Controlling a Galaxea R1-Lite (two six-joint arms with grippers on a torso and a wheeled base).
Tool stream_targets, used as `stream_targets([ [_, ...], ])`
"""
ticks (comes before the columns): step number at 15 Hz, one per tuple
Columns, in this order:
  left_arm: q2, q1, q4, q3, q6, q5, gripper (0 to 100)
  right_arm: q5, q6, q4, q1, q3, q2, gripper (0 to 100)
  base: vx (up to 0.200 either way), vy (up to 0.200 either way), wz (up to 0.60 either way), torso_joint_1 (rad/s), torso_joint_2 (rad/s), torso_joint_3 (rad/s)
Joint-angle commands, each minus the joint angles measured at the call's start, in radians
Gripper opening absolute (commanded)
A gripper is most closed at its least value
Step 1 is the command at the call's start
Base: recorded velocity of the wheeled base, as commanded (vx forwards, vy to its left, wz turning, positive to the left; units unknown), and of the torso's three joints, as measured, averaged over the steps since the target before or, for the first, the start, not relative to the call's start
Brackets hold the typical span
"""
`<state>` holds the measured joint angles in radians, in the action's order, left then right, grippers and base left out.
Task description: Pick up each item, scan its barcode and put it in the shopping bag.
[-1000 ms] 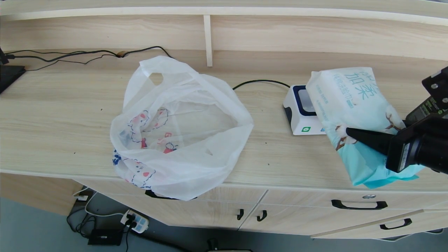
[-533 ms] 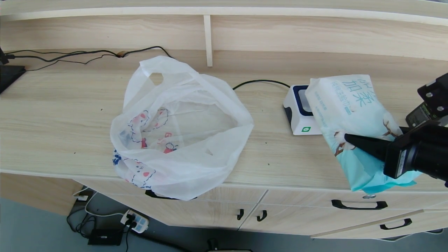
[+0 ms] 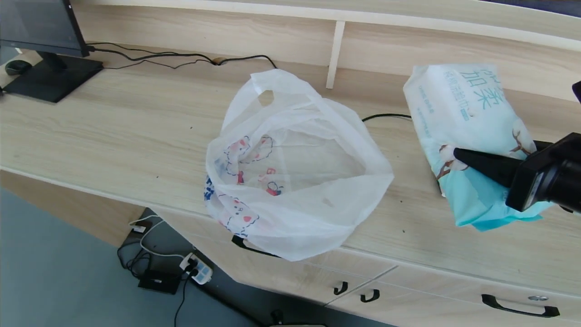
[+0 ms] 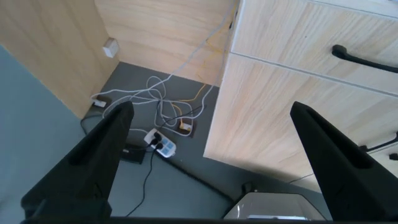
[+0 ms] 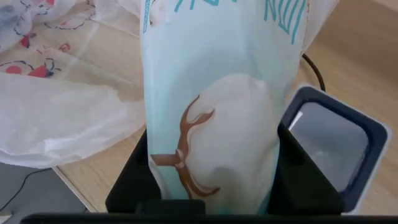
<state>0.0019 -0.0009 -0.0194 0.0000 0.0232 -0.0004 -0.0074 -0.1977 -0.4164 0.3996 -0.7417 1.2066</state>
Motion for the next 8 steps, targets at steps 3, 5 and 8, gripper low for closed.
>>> stream_targets([
  [3,0.000,-0.001,-0.001,0.000,0.000,-0.001,100,-0.002,-0.043,-0.002,0.031,-0.013,-0.033,0,0.000,0.000,0.60,0.001,0.00,-0.001],
  [5,0.000,-0.001,-0.001,0.000,0.000,0.000,100,-0.002,-0.046,-0.002,0.036,-0.021,-0.036,0,0.000,0.000,0.60,-0.002,0.00,0.002],
  [8,0.000,-0.001,-0.001,0.000,0.001,-0.001,100,0.001,-0.036,-0.002,0.041,-0.038,-0.013,0,0.000,0.000,0.60,0.004,0.01,0.004],
])
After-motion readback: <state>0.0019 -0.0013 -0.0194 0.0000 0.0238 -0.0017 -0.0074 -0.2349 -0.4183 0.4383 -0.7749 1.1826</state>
